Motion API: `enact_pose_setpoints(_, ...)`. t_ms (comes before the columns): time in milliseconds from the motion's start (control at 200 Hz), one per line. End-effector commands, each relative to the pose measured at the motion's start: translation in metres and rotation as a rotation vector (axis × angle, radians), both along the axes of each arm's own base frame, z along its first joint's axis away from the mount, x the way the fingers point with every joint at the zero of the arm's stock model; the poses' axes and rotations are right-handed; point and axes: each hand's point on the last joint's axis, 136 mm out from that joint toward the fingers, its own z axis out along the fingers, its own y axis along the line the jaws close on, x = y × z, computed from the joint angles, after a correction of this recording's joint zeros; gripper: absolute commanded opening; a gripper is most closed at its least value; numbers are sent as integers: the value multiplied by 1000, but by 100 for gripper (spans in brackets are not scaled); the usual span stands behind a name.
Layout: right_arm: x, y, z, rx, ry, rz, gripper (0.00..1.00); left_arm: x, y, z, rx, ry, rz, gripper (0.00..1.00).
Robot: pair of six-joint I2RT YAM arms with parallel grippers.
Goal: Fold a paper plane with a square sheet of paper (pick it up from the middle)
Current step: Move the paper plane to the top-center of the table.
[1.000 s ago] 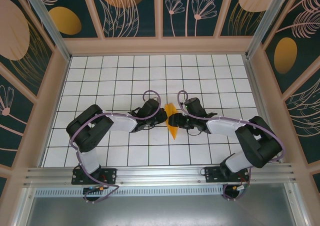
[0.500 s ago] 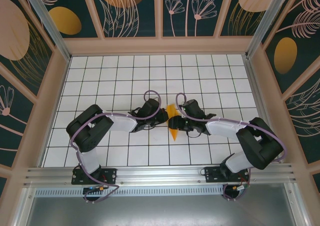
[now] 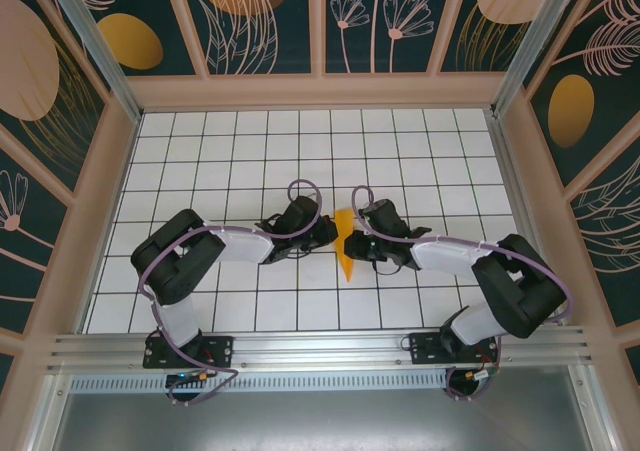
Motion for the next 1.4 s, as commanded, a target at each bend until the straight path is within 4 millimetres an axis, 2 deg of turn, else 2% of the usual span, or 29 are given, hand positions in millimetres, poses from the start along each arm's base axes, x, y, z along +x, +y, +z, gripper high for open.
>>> enact_pose_setpoints(0, 5, 1, 1, -39, 2, -19, 10, 8, 2, 16, -7, -11, 31, 5)
enact_pose_setpoints(95, 16, -3, 7, -83, -27, -53, 7, 15, 20, 20, 55, -21, 96, 20)
enact_pose_setpoints(150, 24, -5, 13, -117, -48, -64, 6, 20, 36, 18, 109, -24, 148, 30)
enact_pose_setpoints(175, 28, -7, 15, -137, -58, -73, 6, 23, 43, 30, 111, -46, 175, 35)
enact_pose_setpoints(265, 41, -11, 19, -210, -85, -90, 6, 27, 75, 34, 200, -54, 277, 50)
enact_pose_setpoints(365, 54, -15, 17, -289, -93, -102, 6, 26, 103, 32, 268, -48, 364, 60)
enact_pose_setpoints(480, 66, -16, 12, -358, -89, -117, 6, 20, 121, 27, 283, -37, 418, 68)
enact_pose_setpoints(671, 79, -12, 5, -412, -67, -129, 6, 12, 133, 18, 320, -22, 432, 79)
enact_pose_setpoints(886, 83, -6, -8, -436, -37, -121, 13, 8, 140, 10, 345, -14, 439, 91)
enact_pose_setpoints(1211, 86, 7, -10, -414, -27, -107, 18, 9, 140, 7, 356, -10, 432, 97)
enact_pose_setpoints(1396, 85, 7, -20, -427, -10, -104, 20, 9, 140, 6, 358, -6, 432, 98)
